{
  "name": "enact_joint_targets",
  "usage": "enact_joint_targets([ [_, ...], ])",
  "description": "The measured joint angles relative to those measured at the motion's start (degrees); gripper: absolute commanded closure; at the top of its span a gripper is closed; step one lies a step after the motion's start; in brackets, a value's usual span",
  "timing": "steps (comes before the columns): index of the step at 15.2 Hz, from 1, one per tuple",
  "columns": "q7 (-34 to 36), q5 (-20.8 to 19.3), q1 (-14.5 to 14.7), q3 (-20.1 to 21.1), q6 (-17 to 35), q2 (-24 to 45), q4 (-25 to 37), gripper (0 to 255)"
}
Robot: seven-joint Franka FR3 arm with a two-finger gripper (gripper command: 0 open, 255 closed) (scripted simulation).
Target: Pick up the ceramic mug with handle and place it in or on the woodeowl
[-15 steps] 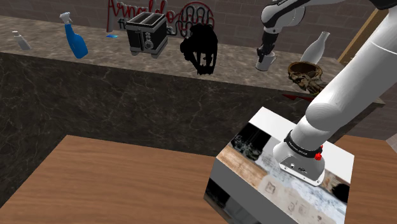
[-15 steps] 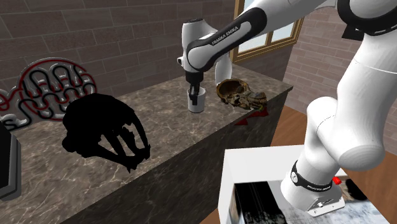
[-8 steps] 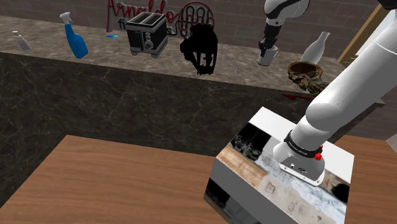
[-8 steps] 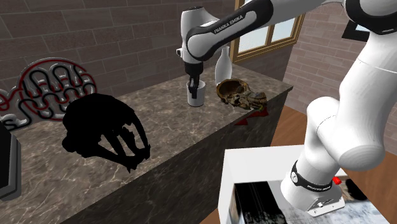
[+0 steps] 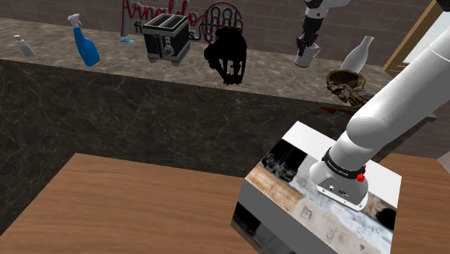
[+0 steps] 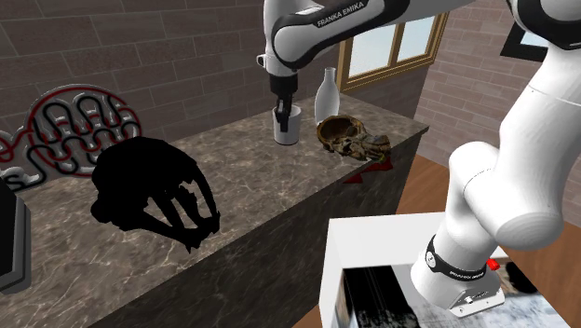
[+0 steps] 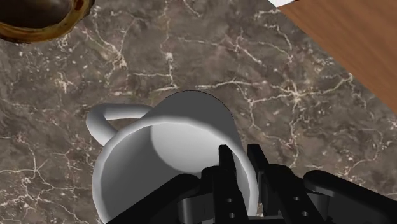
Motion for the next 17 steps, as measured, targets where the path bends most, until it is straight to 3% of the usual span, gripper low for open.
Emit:
enact_joint_targets([
  [9, 0.19, -0.35, 0.19, 0.58, -6.55, -1.57, 5.09, 255],
  [17, -5.29, -4.99, -3.93, -2.85, -7.85, -10.14, -0.75, 255],
])
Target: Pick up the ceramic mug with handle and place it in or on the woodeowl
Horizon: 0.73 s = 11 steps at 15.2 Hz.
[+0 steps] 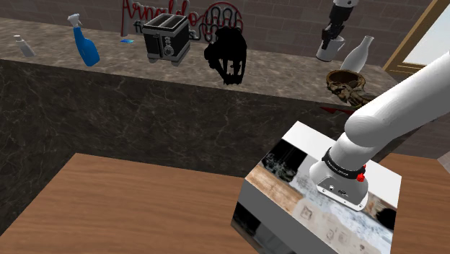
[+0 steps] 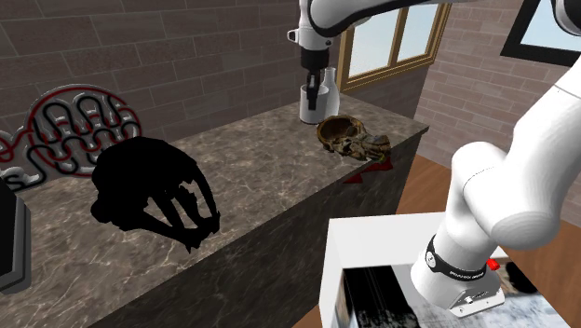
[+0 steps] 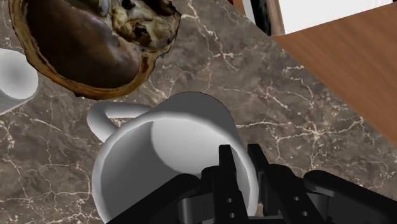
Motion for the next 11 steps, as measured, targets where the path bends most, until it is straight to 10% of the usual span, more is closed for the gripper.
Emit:
enact_joint_targets([
  [11, -11.53, -6.33, -6.75, -7.24, -3.15, -8.59, -2.57, 255],
])
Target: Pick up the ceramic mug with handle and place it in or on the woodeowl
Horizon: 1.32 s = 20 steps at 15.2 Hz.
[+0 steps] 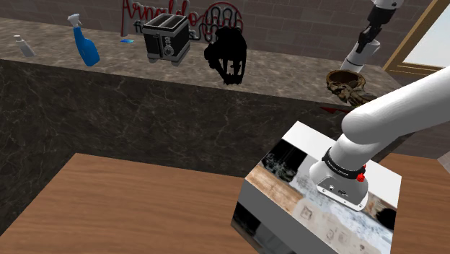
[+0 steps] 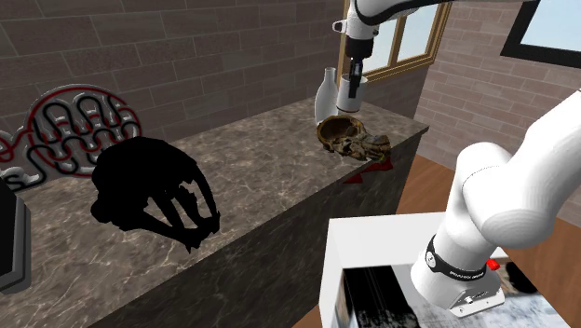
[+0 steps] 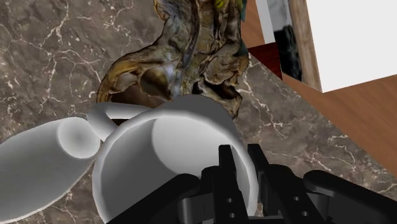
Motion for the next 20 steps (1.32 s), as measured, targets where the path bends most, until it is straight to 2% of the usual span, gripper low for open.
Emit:
enact_joint_targets([
  [6, -5.66, -2.66, -2.76, -4.04, -0.29, -2.39, -0.55, 255],
  [20, -5.42, -4.10, -2.89, -7.69, 10.49, -0.43, -9.29, 255],
])
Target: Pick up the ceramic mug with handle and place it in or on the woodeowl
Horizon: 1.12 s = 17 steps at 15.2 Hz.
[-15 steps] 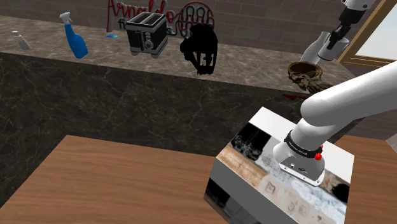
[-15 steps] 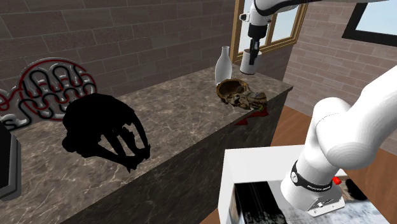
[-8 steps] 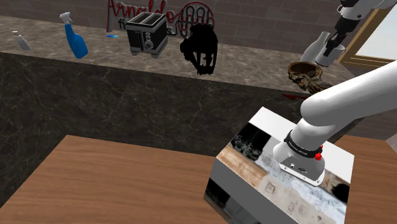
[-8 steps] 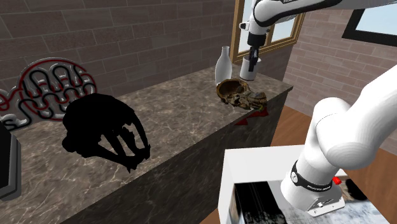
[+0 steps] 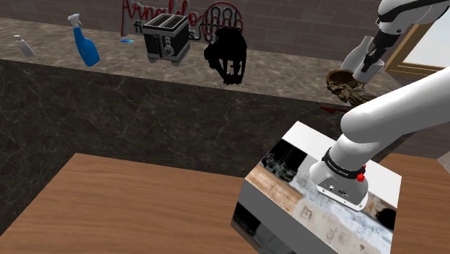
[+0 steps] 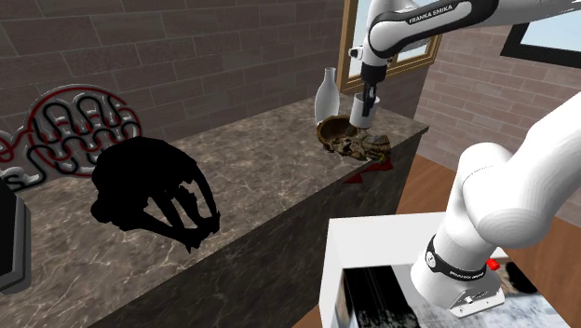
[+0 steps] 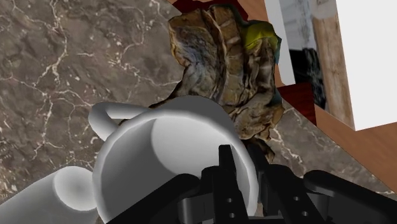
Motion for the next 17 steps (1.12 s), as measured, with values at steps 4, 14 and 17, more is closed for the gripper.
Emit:
enact_joint_targets([
  [4, -0.07, -0.12, 0.13, -0.85, 2.11, 0.76, -1.34, 255],
  [14, -0.07, -0.14, 0.13, -0.89, 2.26, 0.78, -1.43, 0],
  [17, -0.05, -0.17, -0.18, 0.06, -0.08, -0.30, -0.09, 0],
])
